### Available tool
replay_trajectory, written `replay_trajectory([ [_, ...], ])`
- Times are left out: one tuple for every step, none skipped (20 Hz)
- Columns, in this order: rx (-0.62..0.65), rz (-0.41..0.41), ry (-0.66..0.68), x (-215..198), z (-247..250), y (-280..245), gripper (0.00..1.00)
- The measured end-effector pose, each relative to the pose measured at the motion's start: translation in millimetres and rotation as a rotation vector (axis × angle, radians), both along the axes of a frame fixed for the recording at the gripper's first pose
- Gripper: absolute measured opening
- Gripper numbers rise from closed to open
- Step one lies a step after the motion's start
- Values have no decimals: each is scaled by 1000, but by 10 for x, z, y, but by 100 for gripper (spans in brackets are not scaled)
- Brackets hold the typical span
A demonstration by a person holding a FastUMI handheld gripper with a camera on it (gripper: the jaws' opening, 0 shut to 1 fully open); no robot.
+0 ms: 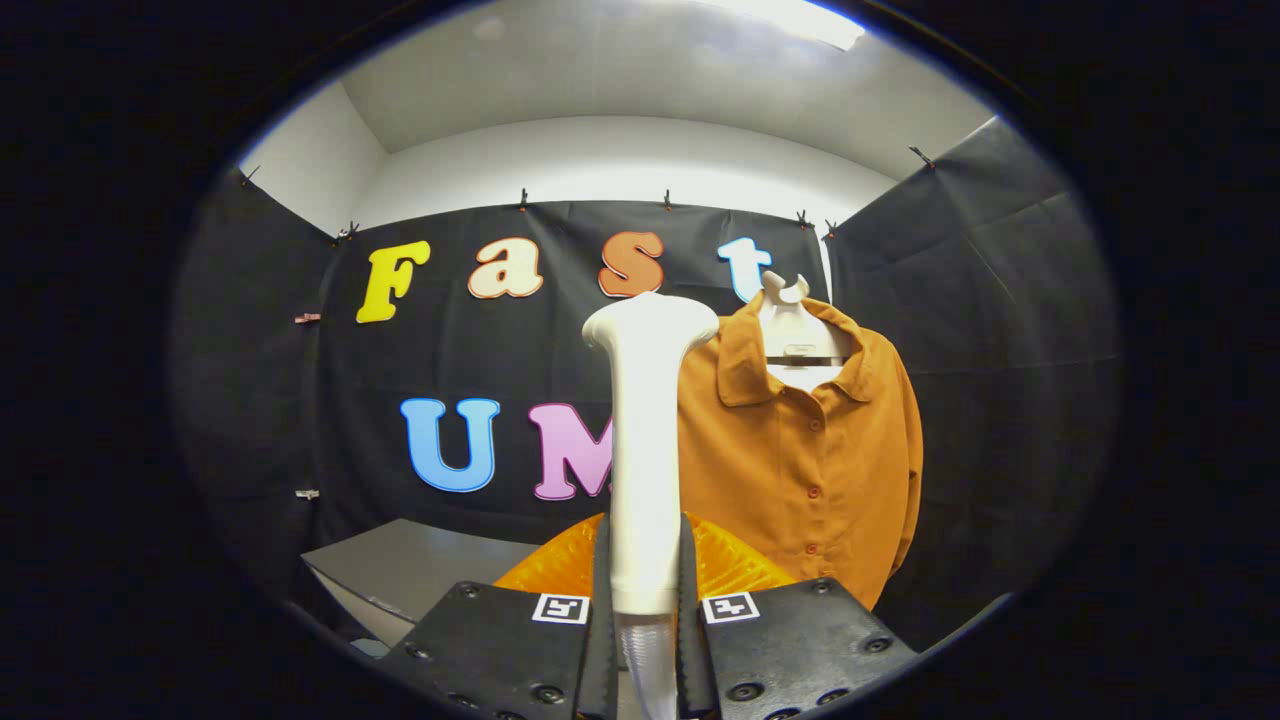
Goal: Iron the clothes twice with a garment steamer, once on the left side and once on the right side.
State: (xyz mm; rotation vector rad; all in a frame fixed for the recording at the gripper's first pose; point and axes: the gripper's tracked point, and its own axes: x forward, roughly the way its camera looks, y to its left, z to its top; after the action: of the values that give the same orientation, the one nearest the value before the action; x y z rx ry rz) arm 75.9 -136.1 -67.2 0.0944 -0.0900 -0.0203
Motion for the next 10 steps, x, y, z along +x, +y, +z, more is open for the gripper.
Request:
replay_trajectory([
  [-4, -11, 3, 50, -61, -120, 26],
  [-10, -17, 3, 98, -108, -224, 26],
  [-12, -16, 9, 143, -171, -296, 26],
  [-9, -16, 15, 197, -218, -346, 26],
  [-8, -18, 22, 252, -281, -396, 26],
  [-5, -19, 30, 310, -335, -440, 26],
  [-1, -18, 40, 354, -388, -474, 26],
  [-2, -16, 48, 406, -441, -480, 26],
  [-11, -14, 60, 464, -516, -482, 26],
  [-19, -11, 68, 517, -571, -480, 26],
])
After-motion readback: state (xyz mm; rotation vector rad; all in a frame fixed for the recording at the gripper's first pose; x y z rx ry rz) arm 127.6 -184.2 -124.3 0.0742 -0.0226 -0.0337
